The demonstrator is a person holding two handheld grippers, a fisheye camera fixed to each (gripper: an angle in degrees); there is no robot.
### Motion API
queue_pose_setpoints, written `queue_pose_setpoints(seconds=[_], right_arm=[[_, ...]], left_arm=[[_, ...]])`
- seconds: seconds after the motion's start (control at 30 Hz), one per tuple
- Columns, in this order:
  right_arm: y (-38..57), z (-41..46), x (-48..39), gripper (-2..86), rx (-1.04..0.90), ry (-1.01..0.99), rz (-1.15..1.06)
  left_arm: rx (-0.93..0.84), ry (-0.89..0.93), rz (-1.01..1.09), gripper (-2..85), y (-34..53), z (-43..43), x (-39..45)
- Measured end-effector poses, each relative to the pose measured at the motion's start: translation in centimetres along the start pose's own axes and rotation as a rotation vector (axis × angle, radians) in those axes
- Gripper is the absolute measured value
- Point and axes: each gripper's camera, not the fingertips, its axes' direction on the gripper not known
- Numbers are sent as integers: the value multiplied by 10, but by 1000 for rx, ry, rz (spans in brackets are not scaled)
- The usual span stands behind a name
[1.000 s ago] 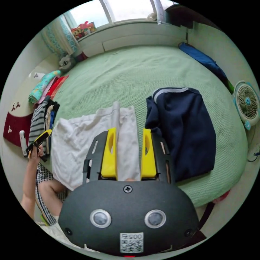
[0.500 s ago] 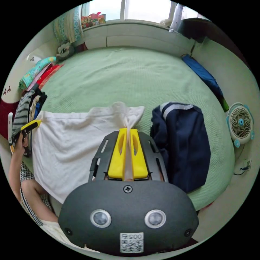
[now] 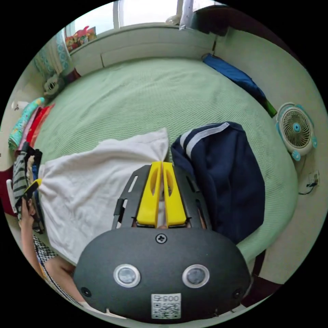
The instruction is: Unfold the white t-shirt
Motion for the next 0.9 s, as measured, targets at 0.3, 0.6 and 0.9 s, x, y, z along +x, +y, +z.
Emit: queue_pose_setpoints(seconds=[0.3,0.6,0.9], right_arm=[[64,-95,22,-16,238,-247,-74],[201,-161,84,-15,223,-258,-61],[291,-166,92,-14,95,-297,-55]], left_arm=[[140,82,177,45,61,-77,25],[60,124,177,3,170,-120,19],[6,94,118,4,238,-141,20]])
